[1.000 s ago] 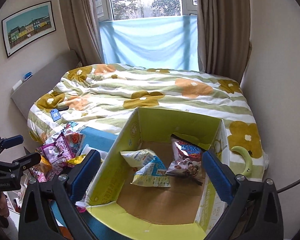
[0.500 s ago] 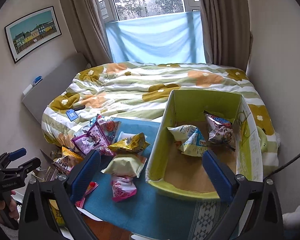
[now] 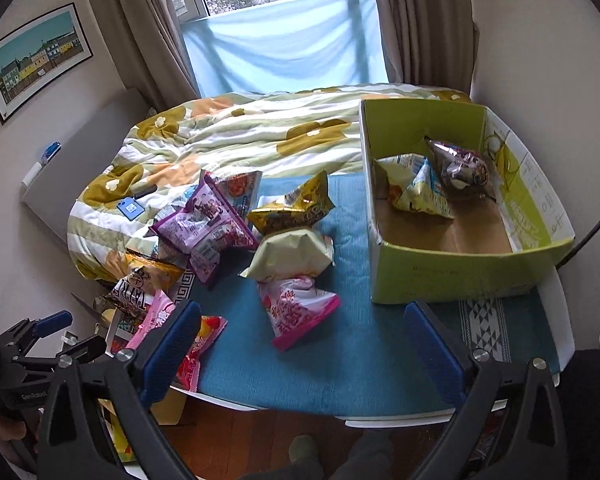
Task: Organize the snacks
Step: 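Withdraw both tools from the box back toward the snack pile, then grasp the pink marshmallow bag with left tool while right tool grasps pink-white bag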
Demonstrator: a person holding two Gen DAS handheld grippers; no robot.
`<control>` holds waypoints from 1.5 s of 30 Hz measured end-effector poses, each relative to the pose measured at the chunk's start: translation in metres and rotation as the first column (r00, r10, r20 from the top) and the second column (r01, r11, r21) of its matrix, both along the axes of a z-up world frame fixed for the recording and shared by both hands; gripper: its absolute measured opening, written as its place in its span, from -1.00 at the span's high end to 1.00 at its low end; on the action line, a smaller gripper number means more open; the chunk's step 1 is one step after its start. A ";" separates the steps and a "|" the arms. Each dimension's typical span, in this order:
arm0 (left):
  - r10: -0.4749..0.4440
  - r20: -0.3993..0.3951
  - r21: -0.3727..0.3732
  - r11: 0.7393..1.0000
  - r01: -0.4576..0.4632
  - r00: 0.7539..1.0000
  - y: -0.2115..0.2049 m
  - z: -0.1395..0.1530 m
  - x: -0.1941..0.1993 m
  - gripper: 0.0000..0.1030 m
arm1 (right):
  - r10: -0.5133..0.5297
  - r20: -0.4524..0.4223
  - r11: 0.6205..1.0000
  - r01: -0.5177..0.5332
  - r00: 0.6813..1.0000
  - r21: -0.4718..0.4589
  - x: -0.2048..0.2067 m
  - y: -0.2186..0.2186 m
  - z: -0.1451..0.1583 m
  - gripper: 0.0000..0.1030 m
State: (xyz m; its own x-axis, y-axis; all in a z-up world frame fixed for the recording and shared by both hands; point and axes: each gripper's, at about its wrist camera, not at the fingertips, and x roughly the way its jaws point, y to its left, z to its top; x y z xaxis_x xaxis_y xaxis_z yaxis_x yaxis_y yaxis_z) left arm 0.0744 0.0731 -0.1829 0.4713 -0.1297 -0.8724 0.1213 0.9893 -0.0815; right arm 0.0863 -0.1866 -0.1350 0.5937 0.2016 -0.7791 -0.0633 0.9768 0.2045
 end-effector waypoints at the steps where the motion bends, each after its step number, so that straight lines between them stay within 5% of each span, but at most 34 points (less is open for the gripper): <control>1: -0.006 -0.006 0.002 1.000 0.006 1.000 -0.001 -0.007 0.002 -0.83 | -0.001 -0.013 1.000 0.001 1.000 0.000 0.001 0.003 -0.007 -0.97; 20: -0.017 -0.068 0.278 0.960 0.035 0.998 -0.053 -0.100 0.040 -0.83 | 0.056 -0.153 0.998 -0.052 0.987 0.030 0.041 0.019 -0.094 -0.97; 26: -0.018 -0.073 0.280 0.959 0.038 0.997 -0.057 -0.105 0.049 -0.83 | 0.098 -0.160 0.995 -0.098 0.982 0.005 0.060 0.023 -0.109 -0.97; 34: -0.058 -0.088 0.262 0.962 0.079 0.994 -0.062 -0.104 0.043 -0.48 | 0.138 -0.163 0.989 -0.144 0.977 -0.026 0.078 0.032 -0.125 -0.97; 45: -0.079 -0.088 0.224 0.970 0.097 0.993 -0.059 -0.099 0.043 -0.36 | 0.146 -0.195 0.986 -0.159 0.970 -0.055 0.086 0.036 -0.146 -0.97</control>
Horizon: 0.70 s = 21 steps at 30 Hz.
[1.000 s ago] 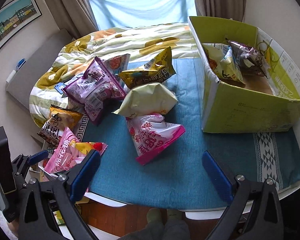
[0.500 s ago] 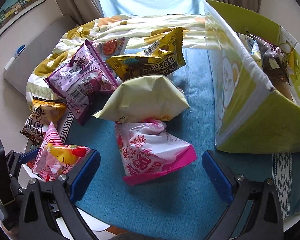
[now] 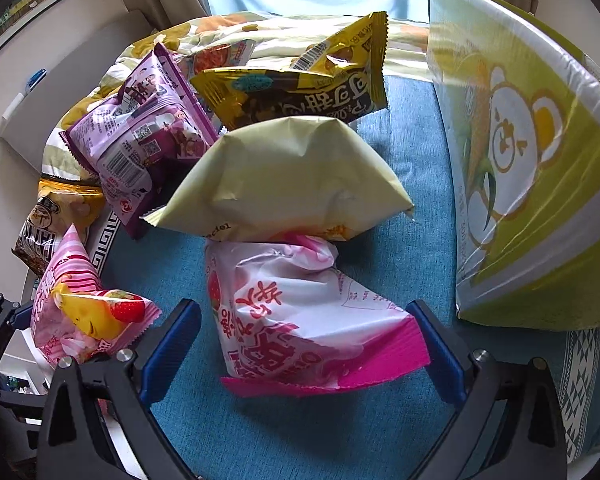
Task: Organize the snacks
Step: 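Grasp the pink marshmallow bag with left tool while right tool grasps pink-white bag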
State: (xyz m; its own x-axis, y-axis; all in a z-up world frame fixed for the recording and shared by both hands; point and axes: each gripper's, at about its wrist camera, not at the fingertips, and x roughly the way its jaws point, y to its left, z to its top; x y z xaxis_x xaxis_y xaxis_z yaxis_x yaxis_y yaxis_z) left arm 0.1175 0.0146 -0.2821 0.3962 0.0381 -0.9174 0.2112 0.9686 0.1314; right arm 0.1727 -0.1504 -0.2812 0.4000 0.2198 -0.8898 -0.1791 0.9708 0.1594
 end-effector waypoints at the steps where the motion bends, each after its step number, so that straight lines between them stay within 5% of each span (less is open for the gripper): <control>1: 0.006 -0.002 -0.005 1.000 -0.006 1.000 0.000 0.000 0.000 -0.36 | 0.001 0.004 1.000 -0.001 1.000 -0.001 0.000 0.000 0.000 -0.97; 9: 0.005 -0.009 -0.027 1.000 -0.005 1.000 -0.004 0.004 -0.001 -0.35 | 0.019 0.032 1.000 -0.019 0.999 -0.015 0.003 0.001 0.000 -0.83; 13: 0.009 -0.009 -0.037 0.999 -0.009 1.000 -0.001 0.006 0.000 -0.35 | 0.062 0.007 0.998 -0.062 0.998 0.010 0.002 0.006 -0.005 -0.10; 21: 0.006 0.017 -0.058 0.998 -0.005 1.000 0.007 0.020 -0.003 -0.34 | 0.079 0.023 0.997 -0.079 0.997 0.003 -0.015 0.013 0.003 0.17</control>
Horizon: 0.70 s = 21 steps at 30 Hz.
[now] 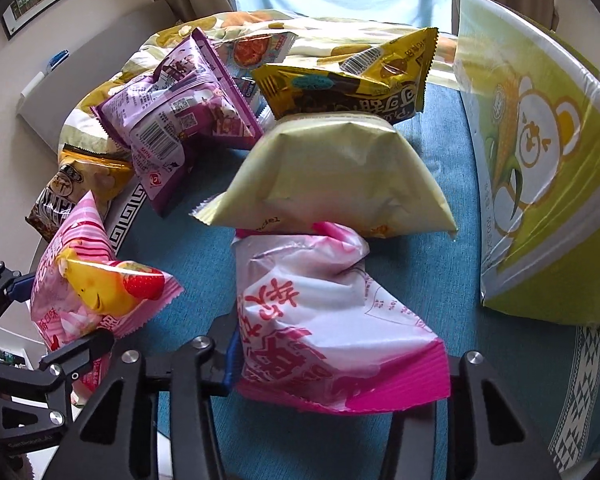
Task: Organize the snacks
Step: 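Grasp the pink marshmallow bag with left tool while right tool grasps pink-white bag, then carry both pink bags into the cardboard box and open both tools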
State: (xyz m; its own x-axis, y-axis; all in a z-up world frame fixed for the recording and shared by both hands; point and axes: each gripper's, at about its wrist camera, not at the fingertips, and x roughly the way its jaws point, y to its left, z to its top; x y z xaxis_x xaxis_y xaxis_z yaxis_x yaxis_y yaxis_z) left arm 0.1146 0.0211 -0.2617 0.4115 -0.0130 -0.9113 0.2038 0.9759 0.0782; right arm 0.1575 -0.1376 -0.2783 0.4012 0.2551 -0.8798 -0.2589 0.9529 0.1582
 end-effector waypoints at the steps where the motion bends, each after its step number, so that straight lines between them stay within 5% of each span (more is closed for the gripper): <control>1: -0.001 0.004 -0.003 1.000 0.001 1.000 0.001 0.003 0.000 -0.34 | 0.000 -0.003 1.000 0.000 1.000 0.002 -0.002 0.001 0.001 0.17; 10: -0.030 0.057 -0.039 0.999 0.032 0.998 0.002 0.037 -0.007 -0.35 | -0.015 0.018 1.000 0.015 1.000 0.003 -0.030 -0.004 0.027 0.17; 21: -0.095 0.177 -0.095 0.989 0.113 0.980 -0.029 0.105 0.002 -0.35 | -0.123 0.122 0.992 0.125 0.985 -0.007 -0.052 -0.023 0.096 0.17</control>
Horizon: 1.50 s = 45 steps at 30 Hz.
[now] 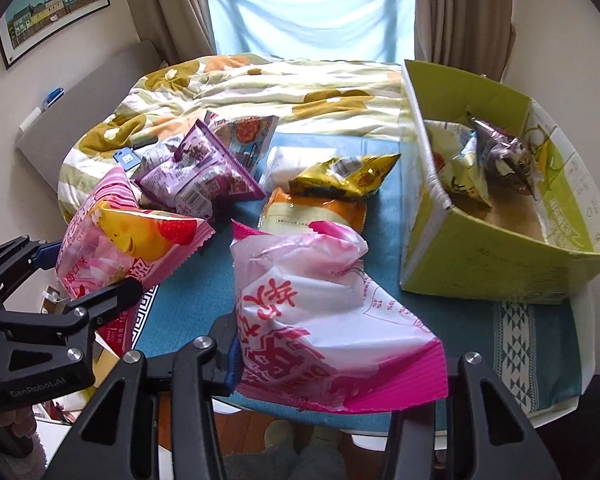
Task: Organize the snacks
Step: 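Carry both pink bags into the cardboard box and open both tools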
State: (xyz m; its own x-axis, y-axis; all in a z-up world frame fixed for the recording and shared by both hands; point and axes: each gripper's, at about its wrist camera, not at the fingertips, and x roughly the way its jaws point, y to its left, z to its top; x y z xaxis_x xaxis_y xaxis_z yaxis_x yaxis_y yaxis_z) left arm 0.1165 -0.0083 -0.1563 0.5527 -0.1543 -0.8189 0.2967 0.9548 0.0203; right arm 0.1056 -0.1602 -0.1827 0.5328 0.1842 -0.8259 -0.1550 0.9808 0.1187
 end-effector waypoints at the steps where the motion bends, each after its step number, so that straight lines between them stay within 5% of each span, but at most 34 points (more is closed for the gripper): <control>1: -0.007 0.016 -0.001 1.000 0.007 1.000 -0.004 0.008 0.002 -0.35 | -0.014 0.008 1.000 0.014 1.000 0.000 0.000 -0.005 0.007 0.17; 15: -0.059 0.114 -0.080 0.994 0.069 0.992 -0.126 0.075 0.050 -0.35 | -0.136 0.125 0.991 0.134 0.983 0.021 0.016 -0.119 0.084 0.17; 29: -0.086 -0.068 -0.076 0.994 0.081 0.994 -0.273 0.013 0.121 -0.45 | -0.158 0.120 0.987 0.155 0.980 0.032 0.061 -0.248 0.082 0.17; 31: -0.075 -0.090 -0.050 0.996 0.071 0.993 -0.281 0.002 0.125 -0.77 | -0.149 0.109 0.989 0.146 0.983 0.039 0.066 -0.260 0.077 0.17; 45: 0.019 -0.109 -0.042 0.999 -0.024 0.994 -0.246 0.004 0.116 -0.81 | -0.104 0.006 0.989 0.103 0.995 0.103 0.095 -0.277 0.046 0.17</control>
